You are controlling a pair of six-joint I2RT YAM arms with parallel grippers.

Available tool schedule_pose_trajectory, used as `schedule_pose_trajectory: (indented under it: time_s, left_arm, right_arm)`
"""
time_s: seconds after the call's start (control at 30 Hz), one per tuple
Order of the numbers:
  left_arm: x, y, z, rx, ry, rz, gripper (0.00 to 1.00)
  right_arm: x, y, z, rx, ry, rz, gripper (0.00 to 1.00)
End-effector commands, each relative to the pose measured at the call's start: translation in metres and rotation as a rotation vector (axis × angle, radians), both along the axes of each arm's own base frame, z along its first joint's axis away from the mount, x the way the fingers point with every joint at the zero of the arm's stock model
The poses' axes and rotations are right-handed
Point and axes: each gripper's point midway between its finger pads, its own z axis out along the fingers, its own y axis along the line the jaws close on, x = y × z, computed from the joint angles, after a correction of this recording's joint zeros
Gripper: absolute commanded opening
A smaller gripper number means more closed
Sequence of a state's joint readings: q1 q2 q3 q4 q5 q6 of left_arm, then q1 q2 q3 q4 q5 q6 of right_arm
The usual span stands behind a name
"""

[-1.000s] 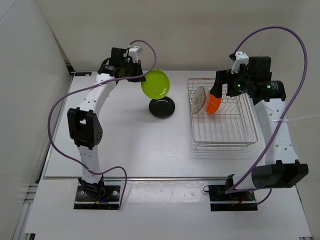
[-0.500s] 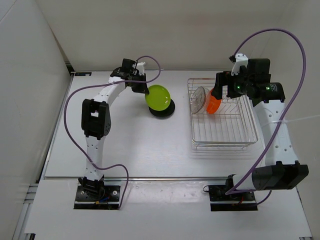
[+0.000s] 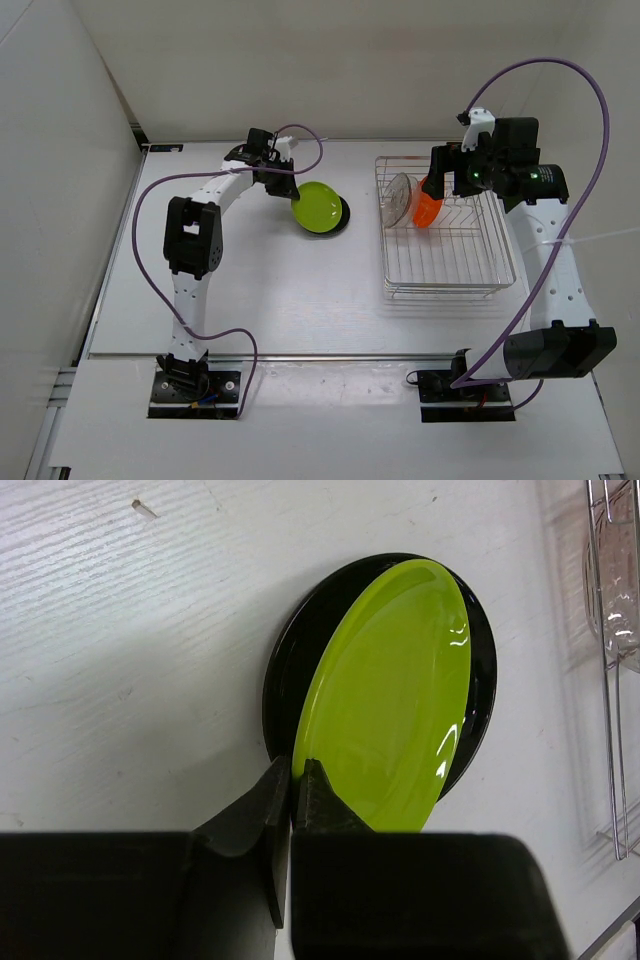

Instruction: Unload the plates from the dish rack

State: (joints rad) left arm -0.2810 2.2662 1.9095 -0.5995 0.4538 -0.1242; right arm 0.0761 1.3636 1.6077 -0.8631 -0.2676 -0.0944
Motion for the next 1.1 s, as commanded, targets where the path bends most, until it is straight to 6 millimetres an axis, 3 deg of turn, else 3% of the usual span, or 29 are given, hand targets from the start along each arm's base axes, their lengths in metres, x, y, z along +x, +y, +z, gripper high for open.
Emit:
schedule_pose_trajectory:
  time_s: [0.0, 0.37, 0.5, 0.8, 0.9, 1.07]
  left_arm:
    - [0.003, -0.010, 0.023, -0.047, -0.056, -0.026, 0.12]
    - [0.007, -0.016, 0.017, -0.040, -0.039, -0.025, 0.12]
    - [0.012, -0.017, 0.019, -0.036, -0.051, -0.019, 0.21]
    - [0.012, -0.018, 0.025, -0.021, -0.070, -0.022, 0.30]
    - [0.013, -0.015, 0.036, -0.005, -0.095, -0.013, 0.44]
    - [0.010, -0.018, 0.035, 0.025, -0.109, -0.016, 0.57]
  right_arm:
    - [0.006, 0.000, 0.005, -0.008, -0.031, 0.012, 1.00]
    - [0.005, 0.003, 0.006, 0.003, -0.031, 0.026, 1.00]
    - [0.005, 0.003, 0.006, 0.003, -0.031, 0.026, 1.00]
    - [0.000, 0.010, 0.008, 0.030, -0.020, 0.061, 1.00]
    - [-0.002, 0.013, 0.011, 0.046, -0.015, 0.066, 1.00]
    - [-0.006, 0.016, 0.017, 0.057, -0.025, 0.081, 1.00]
